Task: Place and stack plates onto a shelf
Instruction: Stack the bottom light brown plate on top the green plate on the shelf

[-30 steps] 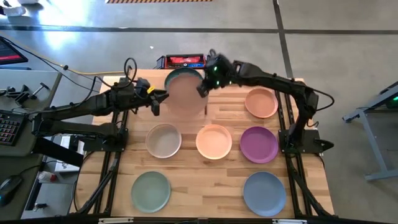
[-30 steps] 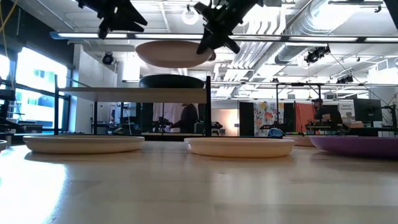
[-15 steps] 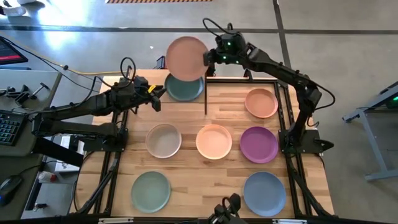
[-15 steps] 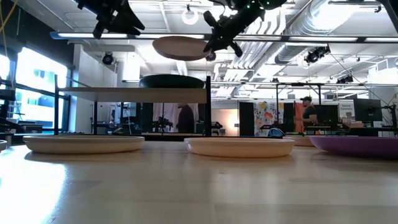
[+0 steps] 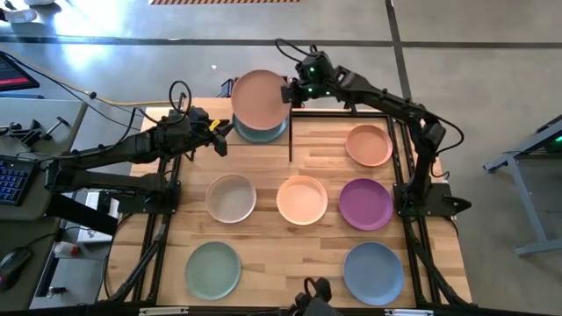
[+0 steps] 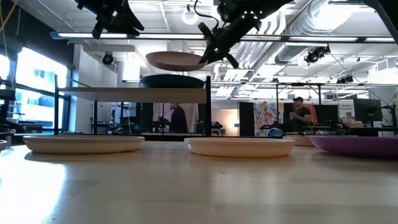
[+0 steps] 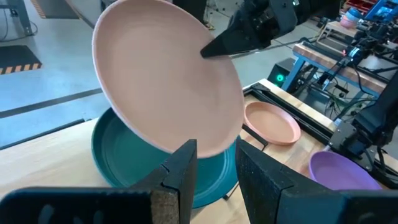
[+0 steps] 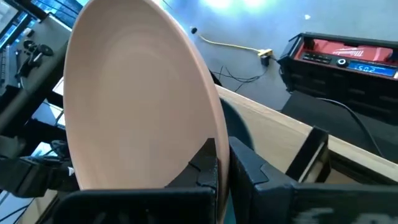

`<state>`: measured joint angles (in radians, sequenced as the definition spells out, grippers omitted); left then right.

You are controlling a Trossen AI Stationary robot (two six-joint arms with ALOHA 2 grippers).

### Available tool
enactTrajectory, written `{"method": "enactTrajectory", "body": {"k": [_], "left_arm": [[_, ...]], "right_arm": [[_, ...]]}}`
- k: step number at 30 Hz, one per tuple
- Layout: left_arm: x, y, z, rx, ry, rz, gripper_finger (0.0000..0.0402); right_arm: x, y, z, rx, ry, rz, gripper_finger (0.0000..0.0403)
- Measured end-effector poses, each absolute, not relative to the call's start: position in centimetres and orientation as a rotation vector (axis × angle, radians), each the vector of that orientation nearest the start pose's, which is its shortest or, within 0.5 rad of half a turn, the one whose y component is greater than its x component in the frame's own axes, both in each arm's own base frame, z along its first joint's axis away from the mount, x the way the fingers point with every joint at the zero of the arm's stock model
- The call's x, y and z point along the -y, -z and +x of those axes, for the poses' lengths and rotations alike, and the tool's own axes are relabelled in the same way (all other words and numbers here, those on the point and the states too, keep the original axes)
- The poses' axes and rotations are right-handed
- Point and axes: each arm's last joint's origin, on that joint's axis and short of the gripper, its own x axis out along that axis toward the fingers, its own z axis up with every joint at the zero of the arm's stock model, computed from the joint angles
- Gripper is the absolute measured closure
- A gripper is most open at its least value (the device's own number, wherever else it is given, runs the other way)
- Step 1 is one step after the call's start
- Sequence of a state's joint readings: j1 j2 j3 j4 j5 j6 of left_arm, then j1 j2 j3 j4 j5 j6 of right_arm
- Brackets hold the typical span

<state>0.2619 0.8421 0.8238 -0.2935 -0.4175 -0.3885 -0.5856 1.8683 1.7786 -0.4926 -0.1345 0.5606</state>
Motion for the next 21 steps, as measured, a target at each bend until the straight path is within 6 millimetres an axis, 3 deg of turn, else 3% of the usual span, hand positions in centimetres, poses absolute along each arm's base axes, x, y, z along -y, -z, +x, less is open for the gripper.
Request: {"method": "enactTrajectory", "body": {"k": [21], "left_arm": [[-5.8, -32.7, 17.1, -0.17, -0.743, -0.37, 0.0304]], "right_arm": [[23.2, -32.3, 36.5, -0.502, 0.55, 0.764, 0.0403]]}}
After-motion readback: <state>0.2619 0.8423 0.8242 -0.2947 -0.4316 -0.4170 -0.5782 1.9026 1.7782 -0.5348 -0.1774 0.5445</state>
